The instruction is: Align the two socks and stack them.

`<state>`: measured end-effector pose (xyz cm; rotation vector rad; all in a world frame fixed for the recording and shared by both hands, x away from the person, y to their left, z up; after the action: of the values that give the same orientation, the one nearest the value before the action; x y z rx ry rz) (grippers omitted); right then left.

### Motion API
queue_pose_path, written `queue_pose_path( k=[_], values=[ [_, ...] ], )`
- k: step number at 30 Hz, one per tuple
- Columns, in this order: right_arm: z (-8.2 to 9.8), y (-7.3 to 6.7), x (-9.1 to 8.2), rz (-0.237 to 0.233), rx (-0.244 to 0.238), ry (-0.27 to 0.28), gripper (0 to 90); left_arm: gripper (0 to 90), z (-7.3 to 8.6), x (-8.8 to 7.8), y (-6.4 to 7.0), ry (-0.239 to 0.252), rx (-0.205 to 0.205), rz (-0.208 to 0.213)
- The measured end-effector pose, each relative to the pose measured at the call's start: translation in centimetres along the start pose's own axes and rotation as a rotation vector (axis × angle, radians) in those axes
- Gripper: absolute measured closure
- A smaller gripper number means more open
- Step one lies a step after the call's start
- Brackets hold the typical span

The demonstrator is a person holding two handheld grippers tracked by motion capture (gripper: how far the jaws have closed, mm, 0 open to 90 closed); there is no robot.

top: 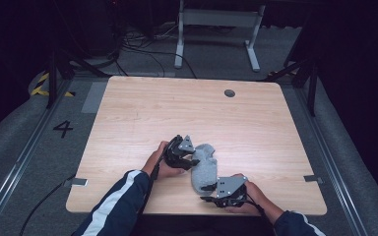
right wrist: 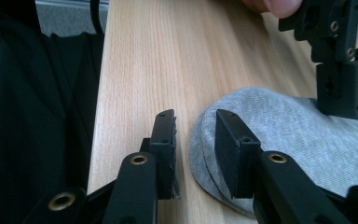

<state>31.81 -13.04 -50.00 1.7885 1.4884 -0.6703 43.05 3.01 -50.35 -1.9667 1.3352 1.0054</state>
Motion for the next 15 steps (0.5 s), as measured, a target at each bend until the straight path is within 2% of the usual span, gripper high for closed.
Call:
queue_pose_path(
  k=[4,7,8,9,12,15],
  values=[
    [0.22,0.17,0.51,-0.003,-0.001,-0.012,68.5,54.5,0.09,0.04,-0.02,0.002,-0.002,0.003],
    [0.4,0.36,0.58,-0.014,0.021,0.002,69.3,54.6,0.09,0.04,-0.04,0.0,0.007,0.001],
    [0.57,0.58,0.63,-0.022,0.049,0.009,74.6,54.6,0.11,0.06,-0.02,0.002,0.0,0.003],
    [0.65,0.72,0.67,-0.016,0.054,0.014,76.9,54.6,0.13,0.09,-0.03,0.004,-0.004,0.006],
    [0.77,0.86,0.68,-0.016,0.049,0.019,80.0,54.6,0.16,0.1,-0.06,0.008,-0.005,0.006],
    [0.72,0.89,0.71,0.004,0.036,0.014,84.1,54.5,0.2,0.1,-0.09,0.01,-0.003,0.009]
  ],
)
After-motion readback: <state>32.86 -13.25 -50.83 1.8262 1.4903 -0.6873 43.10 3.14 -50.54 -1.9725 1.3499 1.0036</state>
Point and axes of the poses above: each handheld gripper's, and its own axes: x roughly forward along the jaws, z roughly out of its underside, y roughly to its right, the point moved 4 cm from there along x, roughly forward along the jaws, and after that the axes turned 9 degrees about -y, right-handed, at the moved point
